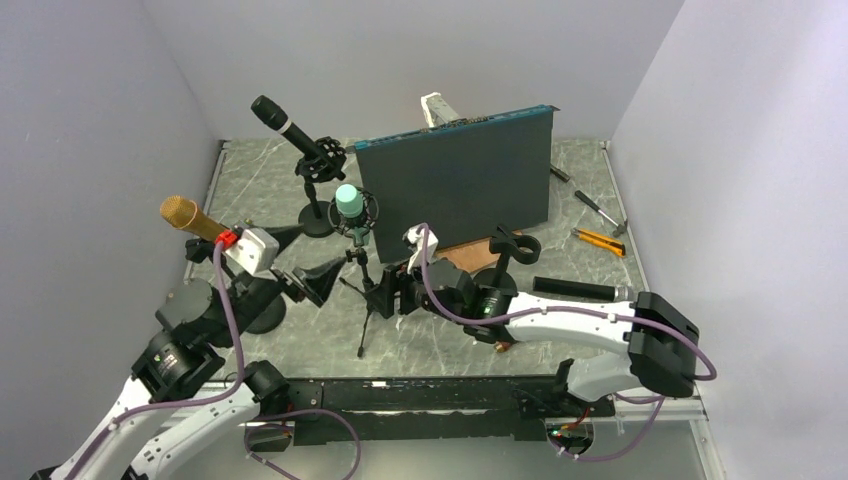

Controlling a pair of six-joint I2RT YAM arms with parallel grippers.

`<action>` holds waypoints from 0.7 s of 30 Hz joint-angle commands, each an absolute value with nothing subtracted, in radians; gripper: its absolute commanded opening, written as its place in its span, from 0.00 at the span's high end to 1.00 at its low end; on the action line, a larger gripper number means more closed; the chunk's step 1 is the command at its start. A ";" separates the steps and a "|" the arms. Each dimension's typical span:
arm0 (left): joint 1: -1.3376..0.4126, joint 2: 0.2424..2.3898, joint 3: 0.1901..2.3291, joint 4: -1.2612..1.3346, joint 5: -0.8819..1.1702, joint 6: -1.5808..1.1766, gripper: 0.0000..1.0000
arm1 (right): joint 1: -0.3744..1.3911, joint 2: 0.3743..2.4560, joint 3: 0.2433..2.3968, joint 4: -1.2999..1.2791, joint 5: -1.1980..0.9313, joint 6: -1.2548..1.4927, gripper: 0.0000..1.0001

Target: Remove the microphone from the stand

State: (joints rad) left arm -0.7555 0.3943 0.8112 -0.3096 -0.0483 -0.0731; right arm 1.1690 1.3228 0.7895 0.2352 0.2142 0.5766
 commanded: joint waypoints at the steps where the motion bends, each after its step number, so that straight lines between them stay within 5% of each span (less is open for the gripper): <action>1: -0.758 0.490 0.919 -0.331 -0.162 0.065 0.01 | 1.122 1.369 0.822 0.315 0.095 0.588 0.35; 14: -0.758 0.542 0.929 -0.280 -0.202 -0.076 0.01 | 1.098 1.449 0.847 0.362 -0.035 0.495 0.44; 21: -0.757 0.785 1.161 -0.367 -0.287 -0.025 0.01 | 1.098 1.421 0.839 0.348 -0.003 0.496 0.30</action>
